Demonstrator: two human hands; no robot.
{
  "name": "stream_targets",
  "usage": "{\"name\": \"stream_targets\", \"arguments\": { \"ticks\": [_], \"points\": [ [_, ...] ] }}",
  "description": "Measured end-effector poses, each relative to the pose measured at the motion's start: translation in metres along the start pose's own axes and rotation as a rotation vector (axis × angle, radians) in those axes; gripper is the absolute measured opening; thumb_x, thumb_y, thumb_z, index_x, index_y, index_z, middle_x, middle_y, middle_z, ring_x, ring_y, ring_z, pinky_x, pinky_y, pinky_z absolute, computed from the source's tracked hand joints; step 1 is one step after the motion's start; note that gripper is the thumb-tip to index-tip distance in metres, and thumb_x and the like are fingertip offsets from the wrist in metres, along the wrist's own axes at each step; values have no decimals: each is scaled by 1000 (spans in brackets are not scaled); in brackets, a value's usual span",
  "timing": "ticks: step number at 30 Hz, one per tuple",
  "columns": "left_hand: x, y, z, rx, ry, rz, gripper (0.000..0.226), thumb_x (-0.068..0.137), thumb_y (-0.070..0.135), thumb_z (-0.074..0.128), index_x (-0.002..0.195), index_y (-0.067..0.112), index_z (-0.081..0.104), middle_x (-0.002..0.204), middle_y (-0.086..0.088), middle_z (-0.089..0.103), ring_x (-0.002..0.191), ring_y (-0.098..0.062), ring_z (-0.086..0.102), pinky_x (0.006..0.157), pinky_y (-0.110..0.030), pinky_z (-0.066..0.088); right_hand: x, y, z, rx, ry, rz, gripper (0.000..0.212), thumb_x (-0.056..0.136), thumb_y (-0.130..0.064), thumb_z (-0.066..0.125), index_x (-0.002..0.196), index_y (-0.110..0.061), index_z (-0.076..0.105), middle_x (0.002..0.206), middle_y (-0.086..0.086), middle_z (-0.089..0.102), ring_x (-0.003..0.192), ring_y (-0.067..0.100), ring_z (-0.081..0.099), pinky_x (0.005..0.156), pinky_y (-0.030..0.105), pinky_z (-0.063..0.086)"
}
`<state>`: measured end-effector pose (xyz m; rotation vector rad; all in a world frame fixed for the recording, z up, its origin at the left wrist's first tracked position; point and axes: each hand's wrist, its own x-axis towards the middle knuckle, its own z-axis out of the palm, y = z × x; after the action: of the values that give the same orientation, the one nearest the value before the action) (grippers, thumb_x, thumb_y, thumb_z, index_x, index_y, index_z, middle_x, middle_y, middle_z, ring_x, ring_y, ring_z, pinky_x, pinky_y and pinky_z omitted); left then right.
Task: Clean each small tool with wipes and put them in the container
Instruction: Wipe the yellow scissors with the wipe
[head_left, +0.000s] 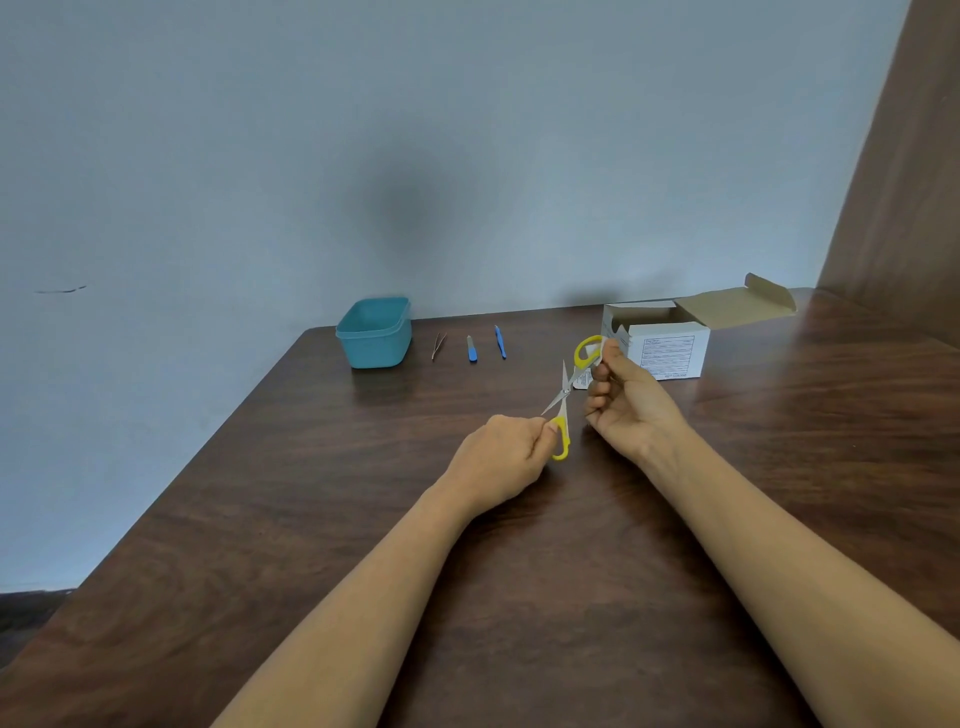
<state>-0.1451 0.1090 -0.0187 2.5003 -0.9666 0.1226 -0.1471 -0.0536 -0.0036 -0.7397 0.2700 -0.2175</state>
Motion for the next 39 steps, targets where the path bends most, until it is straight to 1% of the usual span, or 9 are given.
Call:
{"name": "stream_targets", "arguments": {
  "ticks": [5,11,14,17,22,26,32,36,39],
  "points": [
    [0,-2,-1,-103,18,-28,42,102,32,34,70,9,49,59,1,45,60,-21,43,60,-39,39,0,-4,0,-51,-81,-30,21,92,-27,59,72,-20,56,52,-9,46,42,4,36,43,15,32],
    [-1,1,-5,-174,53,-55,43,103,29,34,65,10,43,58,0,42,57,-15,38,60,-36,33,-3,-3,3,-40,-107,-87,18,94,-25,56,78,-18,58,57,-7,48,45,3,39,43,15,34],
    [0,-1,-7,-247,123,-110,47,103,26,34,70,-5,47,63,-14,47,60,-16,39,64,-41,36,-8,0,8,-99,-119,-158,17,95,-22,54,81,-16,59,60,-8,51,46,2,40,45,14,34],
    [1,-2,-7,-279,175,-144,47,102,23,35,69,-8,46,70,-25,53,61,-17,40,66,-44,38,-11,3,11,-150,-155,-173,17,96,-22,54,82,-15,60,62,-8,51,48,2,39,46,14,34],
    [3,-2,-7,-310,222,-204,40,100,20,36,68,2,53,70,-19,53,64,-17,43,66,-40,36,-15,4,11,-278,-187,-150,21,94,-23,55,76,-15,60,61,-7,50,51,3,39,47,15,35],
    [3,-5,-8,-376,271,-249,39,99,20,35,64,7,47,66,-11,49,64,-17,42,64,-33,33,-16,7,10,-376,-232,-105,19,93,-26,58,81,-13,64,65,-5,46,54,5,38,48,15,36],
    [4,-6,-8,-447,313,-277,42,99,22,37,60,10,44,59,-5,46,57,-12,39,57,-27,31,-18,7,11,-580,-273,-33,26,91,-28,61,68,-18,59,64,-4,44,55,6,39,52,17,33],
    [3,-7,-8,-465,305,-277,42,99,21,38,59,13,45,58,0,47,55,-8,39,53,-19,31,-20,5,11,-622,-281,41,22,89,-26,63,70,-16,61,59,-5,47,55,6,40,54,18,33],
    [3,-7,-8,-459,296,-255,41,99,20,37,61,11,47,60,-3,48,57,-10,40,55,-21,32,-19,3,10,-624,-268,89,15,85,-24,67,75,-13,62,60,-4,48,54,5,40,53,16,35]
  ]
}}
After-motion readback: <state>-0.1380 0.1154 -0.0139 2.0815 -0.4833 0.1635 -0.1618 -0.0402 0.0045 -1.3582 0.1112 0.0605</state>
